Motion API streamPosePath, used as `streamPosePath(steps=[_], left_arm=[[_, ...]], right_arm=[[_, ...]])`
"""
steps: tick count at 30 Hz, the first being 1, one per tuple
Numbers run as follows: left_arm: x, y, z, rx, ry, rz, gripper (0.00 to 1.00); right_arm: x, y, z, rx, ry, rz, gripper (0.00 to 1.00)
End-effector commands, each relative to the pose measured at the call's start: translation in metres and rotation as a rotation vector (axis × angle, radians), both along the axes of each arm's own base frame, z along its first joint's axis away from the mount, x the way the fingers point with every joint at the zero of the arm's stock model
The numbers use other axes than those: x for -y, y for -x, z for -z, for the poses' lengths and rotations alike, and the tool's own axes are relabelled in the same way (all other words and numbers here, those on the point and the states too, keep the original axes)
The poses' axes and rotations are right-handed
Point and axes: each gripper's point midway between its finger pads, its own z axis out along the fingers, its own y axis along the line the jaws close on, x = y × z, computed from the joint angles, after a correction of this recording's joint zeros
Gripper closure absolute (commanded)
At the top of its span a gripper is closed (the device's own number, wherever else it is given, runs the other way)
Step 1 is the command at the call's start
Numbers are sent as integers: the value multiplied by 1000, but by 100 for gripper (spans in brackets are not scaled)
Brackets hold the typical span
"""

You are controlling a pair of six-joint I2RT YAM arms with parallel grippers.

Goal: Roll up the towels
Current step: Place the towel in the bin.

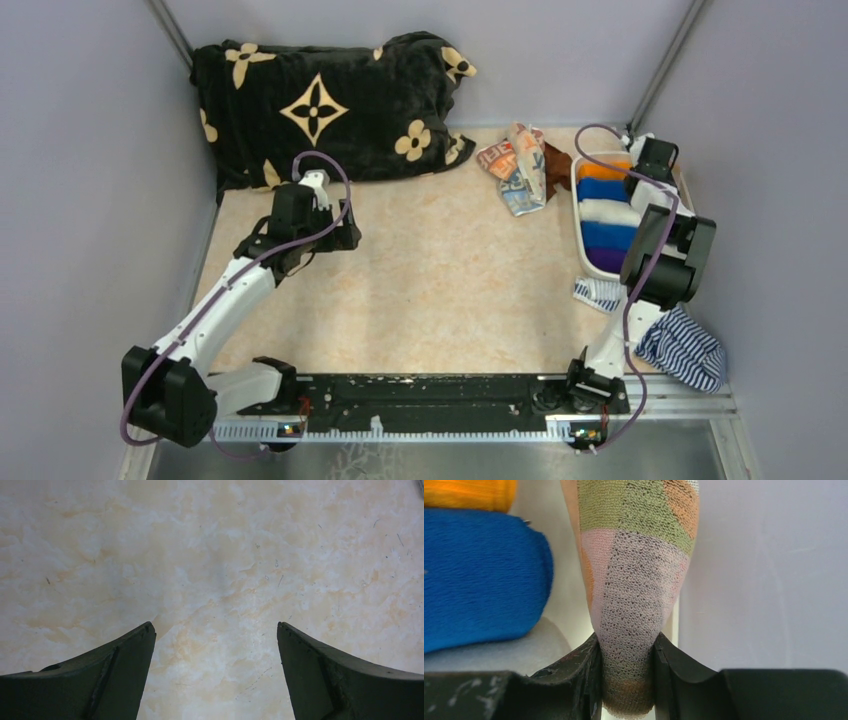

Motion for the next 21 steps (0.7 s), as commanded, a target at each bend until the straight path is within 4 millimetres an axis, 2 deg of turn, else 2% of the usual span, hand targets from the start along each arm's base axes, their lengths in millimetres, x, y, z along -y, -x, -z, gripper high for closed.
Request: streamPosePath(steps=[1, 4, 10, 18, 21], left_arm=[[1, 3, -13, 49, -6, 1, 4], [2, 4, -17, 63, 0, 4, 4], [1, 5, -20, 74, 2, 1, 4], [0, 6, -17, 68, 1, -3, 4], [0, 5, -16, 64, 0, -3, 4]], right_arm=[[-17, -6, -26, 43, -43, -113, 100], [-25, -7, -18, 32, -99, -140, 100], [-28, -11, 3, -19, -142, -153, 100], [-22, -24, 20, -28, -176, -105, 100], [-22, -27, 35, -54, -205, -91, 100]])
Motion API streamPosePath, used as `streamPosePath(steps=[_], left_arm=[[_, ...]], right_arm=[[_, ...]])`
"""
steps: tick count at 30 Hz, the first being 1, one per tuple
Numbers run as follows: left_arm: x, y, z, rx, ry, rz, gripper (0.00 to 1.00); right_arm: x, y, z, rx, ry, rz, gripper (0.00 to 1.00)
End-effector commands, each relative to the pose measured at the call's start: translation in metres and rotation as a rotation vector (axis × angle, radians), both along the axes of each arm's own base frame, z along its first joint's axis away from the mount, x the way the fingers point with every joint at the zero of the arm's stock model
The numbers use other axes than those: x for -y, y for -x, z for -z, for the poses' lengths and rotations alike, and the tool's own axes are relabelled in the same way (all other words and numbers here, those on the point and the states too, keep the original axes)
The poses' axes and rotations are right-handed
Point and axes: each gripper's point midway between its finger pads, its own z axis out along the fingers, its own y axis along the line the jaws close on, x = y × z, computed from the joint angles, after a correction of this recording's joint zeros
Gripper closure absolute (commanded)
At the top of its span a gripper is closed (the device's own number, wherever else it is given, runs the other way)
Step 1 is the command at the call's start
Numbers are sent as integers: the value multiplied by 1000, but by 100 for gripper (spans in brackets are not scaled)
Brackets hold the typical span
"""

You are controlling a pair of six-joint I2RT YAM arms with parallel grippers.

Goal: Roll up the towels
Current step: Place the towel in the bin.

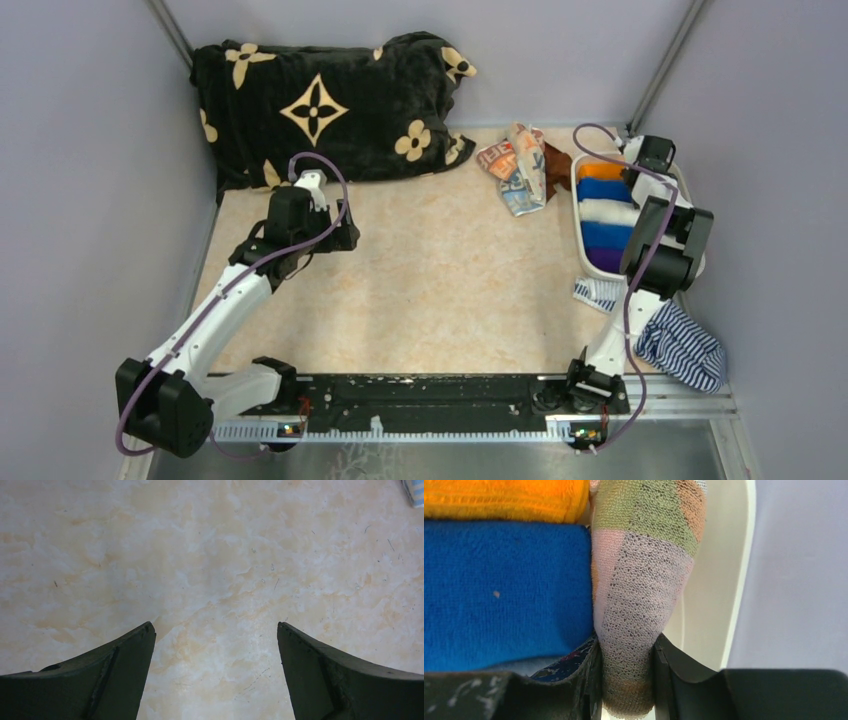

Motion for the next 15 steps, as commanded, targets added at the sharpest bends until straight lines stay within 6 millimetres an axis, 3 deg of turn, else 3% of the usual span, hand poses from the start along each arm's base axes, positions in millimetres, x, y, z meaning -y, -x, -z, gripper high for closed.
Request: streamPosePath(steps=[1, 4, 7, 15], left_arm=[[-1, 0, 0, 9, -4, -3, 4], [-1, 0, 2, 3, -3, -5, 4], [-1, -1, 3, 0, 2, -4, 4], [-1, 0, -2, 14, 17, 4, 4]], right_arm=[[0, -15, 9, 15, -50, 26, 100], [4, -17, 14, 8, -46, 46, 97], [3, -21, 10, 23, -58, 51, 78], [1, -25, -34, 128, -57, 52, 55]])
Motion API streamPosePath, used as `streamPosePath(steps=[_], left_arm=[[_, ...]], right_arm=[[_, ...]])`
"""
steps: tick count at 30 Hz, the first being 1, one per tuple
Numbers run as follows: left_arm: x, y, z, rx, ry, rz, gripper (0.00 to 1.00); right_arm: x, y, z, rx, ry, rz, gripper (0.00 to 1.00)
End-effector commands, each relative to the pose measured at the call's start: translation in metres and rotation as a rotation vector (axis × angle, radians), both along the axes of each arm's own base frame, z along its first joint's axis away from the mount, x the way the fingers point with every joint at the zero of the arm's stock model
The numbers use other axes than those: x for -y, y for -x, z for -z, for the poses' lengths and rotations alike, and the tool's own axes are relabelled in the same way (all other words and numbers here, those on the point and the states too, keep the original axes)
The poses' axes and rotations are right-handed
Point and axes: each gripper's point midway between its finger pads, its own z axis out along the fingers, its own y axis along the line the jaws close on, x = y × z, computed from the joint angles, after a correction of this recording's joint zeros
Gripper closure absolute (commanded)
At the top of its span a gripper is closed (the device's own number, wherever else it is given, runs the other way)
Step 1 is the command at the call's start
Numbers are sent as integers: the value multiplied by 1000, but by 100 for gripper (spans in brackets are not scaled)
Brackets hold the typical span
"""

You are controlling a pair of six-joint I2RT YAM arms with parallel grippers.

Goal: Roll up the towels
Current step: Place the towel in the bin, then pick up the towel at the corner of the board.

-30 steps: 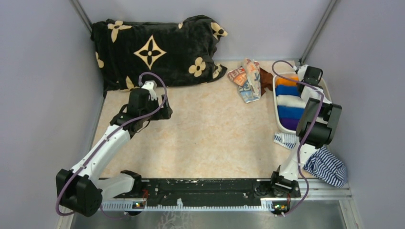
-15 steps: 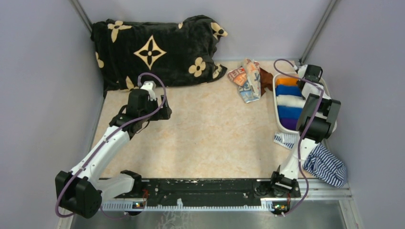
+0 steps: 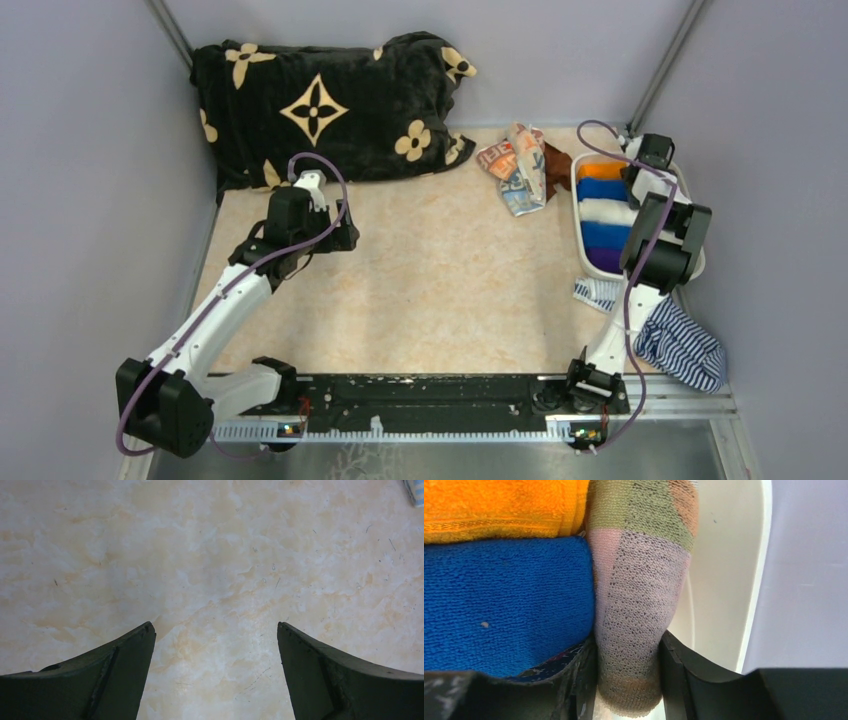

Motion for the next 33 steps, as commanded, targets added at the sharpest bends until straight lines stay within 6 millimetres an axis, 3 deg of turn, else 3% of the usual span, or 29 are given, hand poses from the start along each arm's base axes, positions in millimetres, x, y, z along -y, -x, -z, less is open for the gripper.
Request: streamPosePath(steps=[1, 7, 13, 18, 21, 23, 29, 33], left_arm=[[1, 0, -5, 23, 17, 8, 4], [2, 2, -9, 39, 27, 13, 4], [2, 2, -13, 54, 35, 16, 3], [3, 2, -12, 53, 46, 19, 3], [1, 1, -13, 51, 55, 18, 3], [0, -1, -11, 45, 67, 17, 3], [-7, -5, -9, 37, 107, 7, 3], [-13, -8, -6, 27, 119, -5, 3]], right_arm=[[-1, -15, -56, 159, 8, -1, 51], [-1, -12, -88, 235, 39, 2, 43], [-6, -6, -96, 250, 20, 6, 39], [-24, -14, -141, 416, -36, 39, 35], [-57, -23, -163, 493, -107, 33, 34], [-94, -31, -168, 517, -199, 11, 33], [-194, -46, -147, 497, -416, -111, 24], [-237, -61, -131, 497, -463, -187, 25]])
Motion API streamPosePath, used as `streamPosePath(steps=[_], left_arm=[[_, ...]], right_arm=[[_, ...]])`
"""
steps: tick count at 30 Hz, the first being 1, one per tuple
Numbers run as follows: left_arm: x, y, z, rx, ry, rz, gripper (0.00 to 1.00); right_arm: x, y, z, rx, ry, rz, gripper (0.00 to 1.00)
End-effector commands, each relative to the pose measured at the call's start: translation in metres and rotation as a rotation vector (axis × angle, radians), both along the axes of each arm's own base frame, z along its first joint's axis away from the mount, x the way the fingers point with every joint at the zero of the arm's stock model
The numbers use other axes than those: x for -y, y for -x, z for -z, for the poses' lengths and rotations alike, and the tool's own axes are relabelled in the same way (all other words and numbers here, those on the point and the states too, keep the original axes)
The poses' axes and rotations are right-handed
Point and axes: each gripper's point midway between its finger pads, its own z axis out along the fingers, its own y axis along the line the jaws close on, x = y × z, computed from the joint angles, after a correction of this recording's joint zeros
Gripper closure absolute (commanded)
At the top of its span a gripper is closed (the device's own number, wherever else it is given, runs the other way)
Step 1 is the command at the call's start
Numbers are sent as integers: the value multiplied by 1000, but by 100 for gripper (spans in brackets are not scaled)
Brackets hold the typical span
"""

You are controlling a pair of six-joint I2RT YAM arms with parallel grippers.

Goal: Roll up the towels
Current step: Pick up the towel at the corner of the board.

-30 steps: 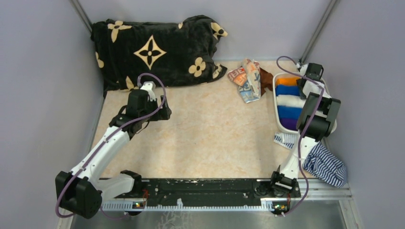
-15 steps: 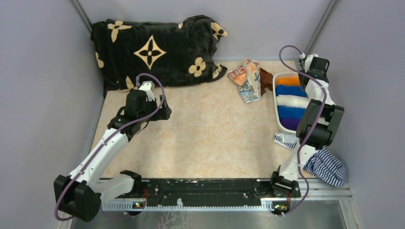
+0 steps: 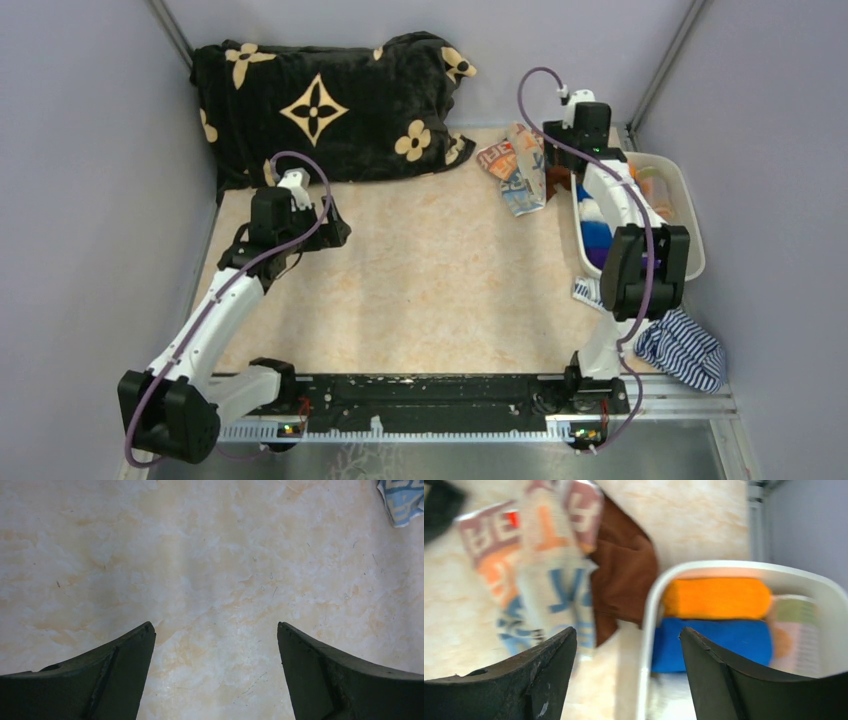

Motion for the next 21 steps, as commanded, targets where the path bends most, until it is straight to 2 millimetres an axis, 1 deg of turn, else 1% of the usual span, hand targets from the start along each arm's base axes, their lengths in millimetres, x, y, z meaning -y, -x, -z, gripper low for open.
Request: streamPosePath(steps=[1, 2, 4, 9, 11, 13, 14, 16, 18, 20, 21], left_arm=[[1, -4, -1, 8, 39, 13, 3], [-1, -5, -1, 8, 40, 7, 3], [-2, -5, -1, 8, 44, 4, 3], [0, -4, -3, 19, 58, 20, 3], [0, -3, -4, 22, 63, 26, 4], [-1, -3, -5, 27, 63, 24, 4], [-2, -3, -6, 30, 63, 23, 4], [-2, -3, -8, 39, 67, 24, 4], [-1, -2, -9, 47, 74, 30, 4], [0, -2, -10, 52, 81, 36, 4], [1, -2, -10, 52, 84, 41, 4]], right_arm=[[-47, -22, -1, 66, -103, -71, 26], [-55, -26, 1, 67, -113, -89, 27], [-68, -38, 13, 58, -128, -117, 29], [-80, -62, 33, 41, -138, -140, 36], [-85, -68, 40, 32, -142, -157, 42], [-93, -71, 44, 18, -158, -187, 51], [-98, -71, 43, 19, -166, -202, 58], [-104, -67, 44, 7, -167, -218, 77], [-114, -57, 39, -3, -153, -234, 91], [-122, -44, 27, 10, -134, -243, 100], [-126, -36, 21, 16, -124, -245, 100]])
